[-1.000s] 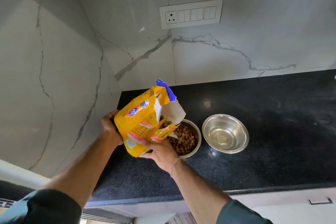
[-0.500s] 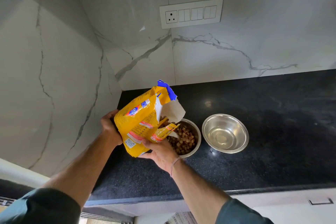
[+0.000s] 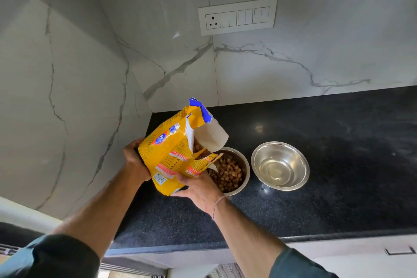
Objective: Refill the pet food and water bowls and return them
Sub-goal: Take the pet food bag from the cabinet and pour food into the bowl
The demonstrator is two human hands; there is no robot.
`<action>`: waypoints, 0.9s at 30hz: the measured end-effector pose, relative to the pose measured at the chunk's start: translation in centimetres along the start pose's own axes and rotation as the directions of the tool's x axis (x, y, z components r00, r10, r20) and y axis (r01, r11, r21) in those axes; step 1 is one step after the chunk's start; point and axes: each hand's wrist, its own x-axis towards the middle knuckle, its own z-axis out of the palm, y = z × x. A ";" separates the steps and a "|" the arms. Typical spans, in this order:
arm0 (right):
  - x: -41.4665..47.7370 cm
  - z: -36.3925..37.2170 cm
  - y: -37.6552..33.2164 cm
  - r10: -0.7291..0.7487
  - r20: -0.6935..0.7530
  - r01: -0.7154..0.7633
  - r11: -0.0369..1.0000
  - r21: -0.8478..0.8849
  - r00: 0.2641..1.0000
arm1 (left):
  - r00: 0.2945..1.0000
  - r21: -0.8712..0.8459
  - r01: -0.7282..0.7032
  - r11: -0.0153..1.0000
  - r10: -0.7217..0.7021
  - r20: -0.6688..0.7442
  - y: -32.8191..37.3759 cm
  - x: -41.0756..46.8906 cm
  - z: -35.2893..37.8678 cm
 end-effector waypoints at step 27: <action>0.7 -0.4 0.4 0.034 -0.043 -0.032 0.998 0.053 0.998 | 1.000 -0.002 -0.001 1.000 0.001 0.002 0.1 0.1 0.0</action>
